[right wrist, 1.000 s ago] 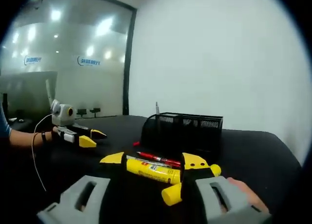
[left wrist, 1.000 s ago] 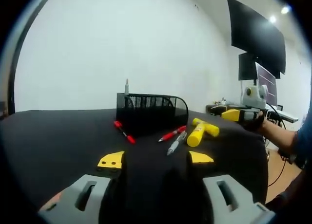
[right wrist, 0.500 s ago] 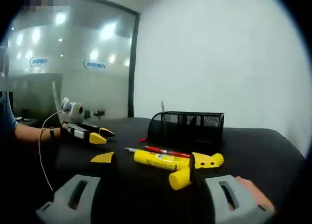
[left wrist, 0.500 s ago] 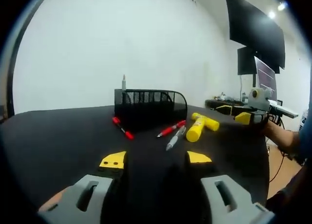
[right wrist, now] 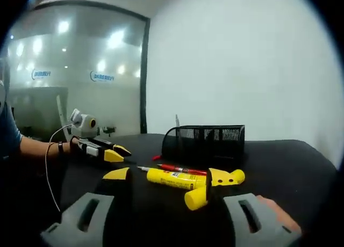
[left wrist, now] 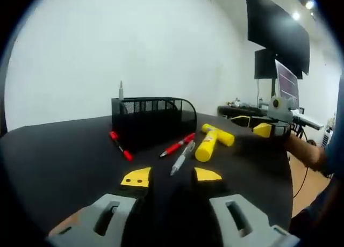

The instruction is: Pick up pens and glue sticks and place them into the holder.

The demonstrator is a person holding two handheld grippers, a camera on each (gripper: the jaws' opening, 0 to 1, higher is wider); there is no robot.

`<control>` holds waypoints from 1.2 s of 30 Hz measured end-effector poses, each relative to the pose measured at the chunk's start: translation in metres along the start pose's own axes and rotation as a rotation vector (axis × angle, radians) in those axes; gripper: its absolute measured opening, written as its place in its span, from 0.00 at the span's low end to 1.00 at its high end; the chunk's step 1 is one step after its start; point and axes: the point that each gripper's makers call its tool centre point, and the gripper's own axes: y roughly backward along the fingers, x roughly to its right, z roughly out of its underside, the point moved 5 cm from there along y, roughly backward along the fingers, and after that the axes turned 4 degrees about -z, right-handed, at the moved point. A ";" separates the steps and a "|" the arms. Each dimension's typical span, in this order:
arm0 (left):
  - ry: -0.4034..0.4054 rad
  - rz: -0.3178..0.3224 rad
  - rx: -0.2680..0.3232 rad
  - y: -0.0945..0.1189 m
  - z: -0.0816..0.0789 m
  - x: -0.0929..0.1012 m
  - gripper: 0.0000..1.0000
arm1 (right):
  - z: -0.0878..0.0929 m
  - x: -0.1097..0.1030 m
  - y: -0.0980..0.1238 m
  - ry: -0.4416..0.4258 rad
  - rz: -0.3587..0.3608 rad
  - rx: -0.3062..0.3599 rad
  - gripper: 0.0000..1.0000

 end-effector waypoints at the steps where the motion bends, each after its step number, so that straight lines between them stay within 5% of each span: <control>1: -0.017 0.008 -0.017 -0.004 0.000 0.001 0.31 | 0.000 0.000 0.000 0.000 -0.001 0.001 0.51; 6: 0.042 0.070 -0.062 -0.018 0.003 0.001 0.26 | -0.001 -0.001 0.000 -0.008 -0.006 0.004 0.49; 16: -0.017 0.098 -0.126 -0.039 0.012 0.001 0.24 | -0.002 0.000 0.001 -0.012 -0.011 0.011 0.48; 36: -0.063 0.096 -0.115 -0.036 0.005 0.009 0.10 | -0.002 0.000 0.001 -0.013 -0.007 0.015 0.48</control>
